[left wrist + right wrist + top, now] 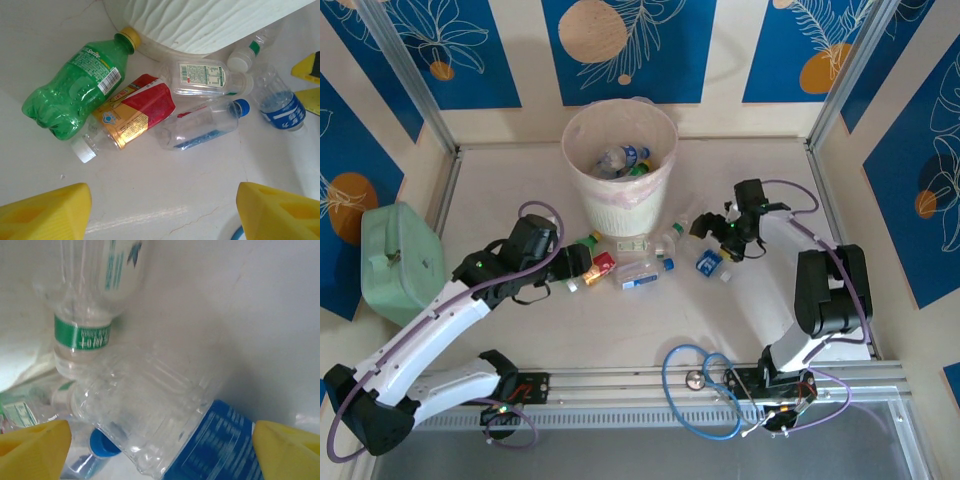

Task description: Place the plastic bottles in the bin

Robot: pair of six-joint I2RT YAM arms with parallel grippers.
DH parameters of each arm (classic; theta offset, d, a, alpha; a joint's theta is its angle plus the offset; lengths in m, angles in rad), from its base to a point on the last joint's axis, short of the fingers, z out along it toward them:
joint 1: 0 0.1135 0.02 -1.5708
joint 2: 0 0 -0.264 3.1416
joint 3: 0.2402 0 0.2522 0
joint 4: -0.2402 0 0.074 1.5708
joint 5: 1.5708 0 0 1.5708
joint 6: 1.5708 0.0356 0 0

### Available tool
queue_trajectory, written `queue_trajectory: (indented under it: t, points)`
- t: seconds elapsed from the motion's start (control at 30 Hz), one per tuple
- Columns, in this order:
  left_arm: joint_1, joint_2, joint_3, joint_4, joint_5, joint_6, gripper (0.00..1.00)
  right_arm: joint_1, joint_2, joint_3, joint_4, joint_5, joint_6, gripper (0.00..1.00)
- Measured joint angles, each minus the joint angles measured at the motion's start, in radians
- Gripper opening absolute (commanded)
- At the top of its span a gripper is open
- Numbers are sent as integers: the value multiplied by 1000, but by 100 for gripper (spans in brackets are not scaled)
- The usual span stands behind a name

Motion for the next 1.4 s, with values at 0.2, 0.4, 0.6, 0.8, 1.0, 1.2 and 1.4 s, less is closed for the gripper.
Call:
queue_trajectory:
  t: [0.2,0.4,0.6,0.8,1.0,1.2,1.4]
  points:
    - [0,-3,-16,2,0,0,77,62,-11,-60,3,42,0,94]
    - [0,-19,-37,4,0,0,78,116,-89,-118,-13,82,3,94]
    - [0,-18,-52,13,0,-12,77,154,-101,-127,-21,113,3,85]
    - [0,-17,-63,20,0,-18,78,206,-61,-112,-42,167,8,82]
    - [0,-17,-76,21,0,-19,78,257,-3,-66,-83,228,15,79]
    - [0,-17,-76,21,0,-19,78,270,-2,-60,-106,264,28,67]
    - [0,-17,-76,21,0,-19,78,277,-36,-61,-124,286,41,63]
